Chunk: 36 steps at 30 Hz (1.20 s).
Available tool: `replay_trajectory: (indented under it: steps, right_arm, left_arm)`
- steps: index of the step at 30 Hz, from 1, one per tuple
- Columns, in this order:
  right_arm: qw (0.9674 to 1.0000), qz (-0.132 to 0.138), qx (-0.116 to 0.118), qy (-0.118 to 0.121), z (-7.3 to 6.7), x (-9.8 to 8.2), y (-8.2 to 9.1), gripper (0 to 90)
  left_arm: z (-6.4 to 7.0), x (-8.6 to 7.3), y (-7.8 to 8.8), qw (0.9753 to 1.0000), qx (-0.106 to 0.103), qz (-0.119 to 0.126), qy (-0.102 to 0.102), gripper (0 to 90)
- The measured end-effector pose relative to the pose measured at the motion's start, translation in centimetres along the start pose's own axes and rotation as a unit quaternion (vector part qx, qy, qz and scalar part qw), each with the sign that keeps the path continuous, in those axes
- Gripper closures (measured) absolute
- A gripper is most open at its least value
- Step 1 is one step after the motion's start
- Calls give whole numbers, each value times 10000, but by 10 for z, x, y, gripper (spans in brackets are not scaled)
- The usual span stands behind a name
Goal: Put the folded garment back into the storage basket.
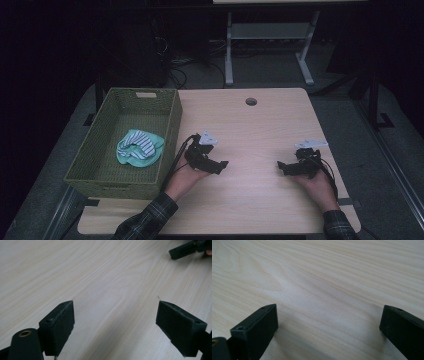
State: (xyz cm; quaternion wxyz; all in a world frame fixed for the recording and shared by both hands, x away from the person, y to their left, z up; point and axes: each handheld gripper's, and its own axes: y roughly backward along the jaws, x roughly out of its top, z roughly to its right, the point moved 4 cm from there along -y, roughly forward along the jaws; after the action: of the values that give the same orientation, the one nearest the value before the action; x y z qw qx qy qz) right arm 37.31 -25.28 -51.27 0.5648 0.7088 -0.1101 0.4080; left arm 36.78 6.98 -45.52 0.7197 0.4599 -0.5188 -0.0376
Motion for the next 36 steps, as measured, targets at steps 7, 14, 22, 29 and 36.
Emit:
replay_trajectory:
  steps: [7, 14, 22, 29, 36]
  right_arm:
    - [10000, -5, 1, -7, 0, 0, 0, 12]
    - [10000, -6, 2, -10, 0, 0, 0, 12]
    - [10000, -4, 3, -7, 0, 0, 0, 12]
    - [10000, -4, 1, -7, 0, 0, 0, 12]
    - [10000, -5, 2, -11, 0, 0, 0, 13]
  left_arm:
    - [-3, -15, -14, 9998, 71, -159, 28, 147]
    - [-3, -24, -26, 9994, 119, -329, -56, 142]
    - [-1, -30, -33, 9987, 147, -468, -165, 137]
    - [-1, -33, -33, 9991, 119, -340, -204, 127]
    - [-2, -40, -32, 9996, 33, 22, -265, 127]
